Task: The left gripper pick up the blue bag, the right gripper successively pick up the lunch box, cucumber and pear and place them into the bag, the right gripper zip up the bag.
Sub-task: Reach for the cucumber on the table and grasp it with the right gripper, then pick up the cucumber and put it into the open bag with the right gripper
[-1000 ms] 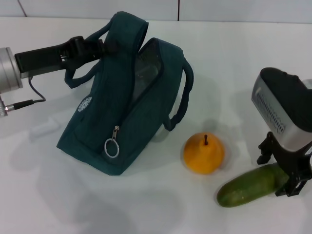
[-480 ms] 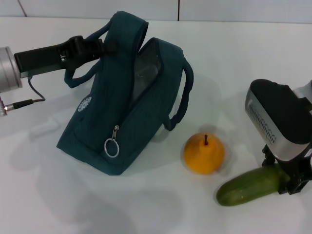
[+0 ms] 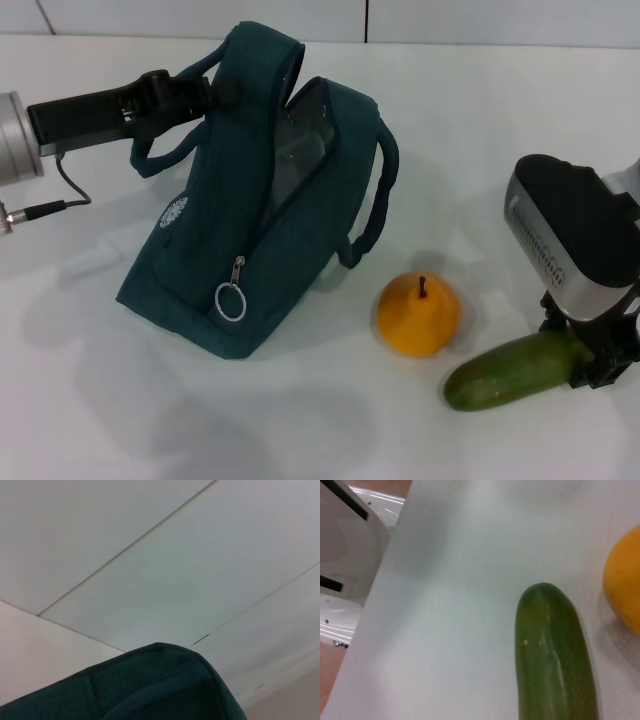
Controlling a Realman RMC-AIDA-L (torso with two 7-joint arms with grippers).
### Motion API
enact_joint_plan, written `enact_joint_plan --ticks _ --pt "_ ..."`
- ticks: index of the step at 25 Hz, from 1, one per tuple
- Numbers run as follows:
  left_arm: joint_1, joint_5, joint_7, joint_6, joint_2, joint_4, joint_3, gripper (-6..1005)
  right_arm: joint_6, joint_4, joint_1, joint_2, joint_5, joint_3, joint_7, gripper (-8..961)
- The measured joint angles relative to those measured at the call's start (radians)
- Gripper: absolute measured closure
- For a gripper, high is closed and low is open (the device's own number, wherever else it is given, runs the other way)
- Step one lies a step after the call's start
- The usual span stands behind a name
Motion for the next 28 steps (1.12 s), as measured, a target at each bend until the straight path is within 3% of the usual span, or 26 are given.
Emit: enact_joint_plan --ticks 6,12,14,19,24,28 --pt "-0.001 0.001 -0.001 0.002 0.0 0.0 0.004 925 -0.027 0.01 0.006 -0.002 -0.016 0.062 0.0 396" --pt "-0.001 0.0 -0.026 0.005 0.0 0.0 0.001 925 -0.173 0.028 -0.001 -0.005 -0.007 0.325 -0.054 398" --pt "-0.001 0.0 -0.03 0.005 0.0 0.0 0.001 925 -0.186 0.028 -0.008 -0.005 -0.005 0.356 -0.067 398" --pt "-0.004 -0.009 -0.068 0.009 0.0 0.0 0.004 925 -0.248 0.028 -0.052 -0.006 0.044 0.551 -0.161 397" --pt "-0.005 -0.05 -0.08 0.015 0.004 0.0 0.003 925 -0.294 0.03 -0.099 -0.013 0.224 0.736 -0.28 397" --pt "-0.002 -0.071 -0.087 0.018 0.007 0.0 0.0 924 -0.257 0.04 -0.156 -0.01 0.413 0.816 -0.389 396"
